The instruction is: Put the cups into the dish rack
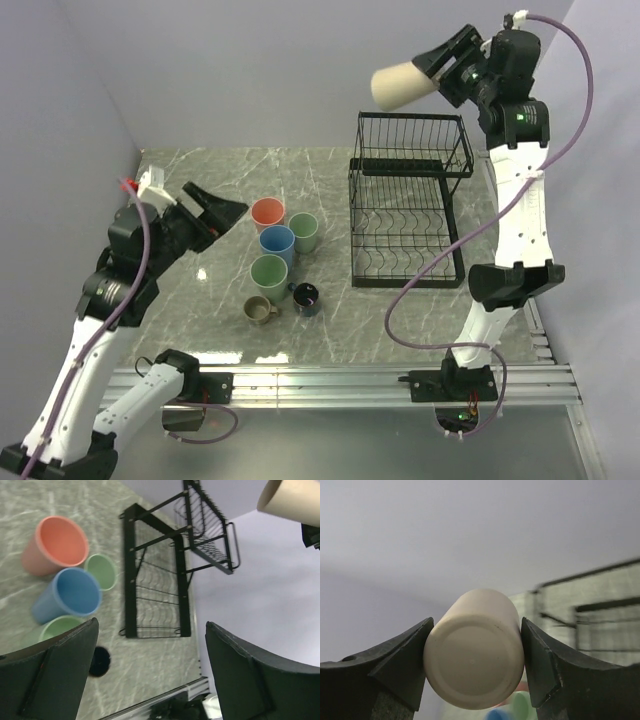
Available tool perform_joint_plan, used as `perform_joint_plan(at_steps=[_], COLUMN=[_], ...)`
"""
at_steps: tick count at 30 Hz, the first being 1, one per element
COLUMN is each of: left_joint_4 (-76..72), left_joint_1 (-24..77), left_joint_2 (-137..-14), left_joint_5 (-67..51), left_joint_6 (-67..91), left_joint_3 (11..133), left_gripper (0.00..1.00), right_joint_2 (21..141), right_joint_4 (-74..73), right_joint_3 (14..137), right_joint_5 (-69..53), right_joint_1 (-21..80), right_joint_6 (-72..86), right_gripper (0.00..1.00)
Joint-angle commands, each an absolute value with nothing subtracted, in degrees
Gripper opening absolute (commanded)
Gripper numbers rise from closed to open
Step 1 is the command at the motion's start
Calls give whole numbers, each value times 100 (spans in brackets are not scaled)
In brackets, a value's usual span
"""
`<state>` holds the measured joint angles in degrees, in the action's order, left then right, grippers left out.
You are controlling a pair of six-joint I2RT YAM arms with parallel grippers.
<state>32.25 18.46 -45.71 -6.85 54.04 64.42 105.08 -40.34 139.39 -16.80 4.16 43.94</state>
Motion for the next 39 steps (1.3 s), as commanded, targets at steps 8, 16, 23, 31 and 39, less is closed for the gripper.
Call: perform_joint_plan(at_steps=[8, 16, 23, 31, 39], left_joint_4=[4508, 5159, 5502, 5757, 5687], left_joint_1=[1828, 1828, 1828, 1828, 1828], left_joint_2=[-3586, -3516, -3217, -3217, -3278], left_joint_5=[-9, 290, 396, 466, 299], left_joint_6=[5405, 5265, 5422, 5318, 5168], left_joint_3=[5898, 6257, 6188, 6249, 6117], left_gripper=[91, 90, 90, 90, 91], right_joint_2=[11046, 11653, 11979, 12085, 11787], right_joint_4=[-5159, -4887, -4860, -4790, -4808], right_joint_3=[13745, 13808, 13798, 13957, 14001], right_joint_5=[957, 1450, 1599, 1644, 1696], right_joint_1=[1028, 1485, 1757, 2065, 2074], right_joint_6=[2506, 2259, 2127, 1934, 1969], right_gripper=[0, 0, 0, 87, 97])
